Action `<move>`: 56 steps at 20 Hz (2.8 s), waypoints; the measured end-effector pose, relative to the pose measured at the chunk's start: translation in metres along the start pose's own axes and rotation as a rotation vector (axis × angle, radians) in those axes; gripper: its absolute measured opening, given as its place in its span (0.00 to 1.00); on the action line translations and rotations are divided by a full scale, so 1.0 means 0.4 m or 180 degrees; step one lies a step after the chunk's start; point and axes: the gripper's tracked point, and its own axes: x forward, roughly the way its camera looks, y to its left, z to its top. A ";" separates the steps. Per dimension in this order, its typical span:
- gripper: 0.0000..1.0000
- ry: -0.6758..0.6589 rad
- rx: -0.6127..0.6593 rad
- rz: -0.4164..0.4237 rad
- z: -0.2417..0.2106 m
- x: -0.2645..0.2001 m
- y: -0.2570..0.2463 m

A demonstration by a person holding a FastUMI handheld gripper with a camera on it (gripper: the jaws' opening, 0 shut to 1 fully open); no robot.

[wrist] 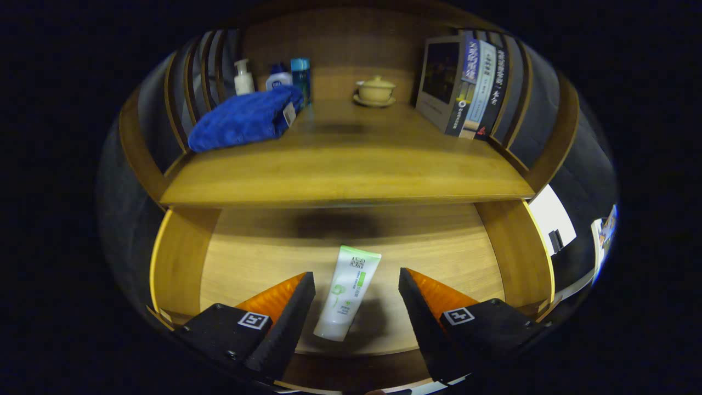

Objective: Pull open the drawer, take out the items inside it, and place them on the countertop above the cabinet.

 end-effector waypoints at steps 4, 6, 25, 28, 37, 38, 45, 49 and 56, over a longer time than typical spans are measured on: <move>0.99 0.0323 0.0038 -0.0037 -0.038 0.042 0.002; 0.99 0.0376 0.0000 -0.0056 -0.050 0.059 0.001; 0.51 0.0525 0.0053 0.0199 -0.065 0.045 0.034; 0.51 0.0422 0.0024 0.0210 -0.033 -0.023 0.042; 0.50 -0.0020 0.0011 0.0218 0.123 -0.183 -0.012; 0.50 -0.0074 0.0005 0.0182 0.146 -0.190 -0.021; 0.51 -0.0251 0.0015 0.0117 0.267 -0.178 -0.022; 0.51 -0.0337 0.0067 0.0057 0.337 -0.134 -0.018; 0.56 -0.0443 0.0219 -0.0040 0.402 -0.044 -0.014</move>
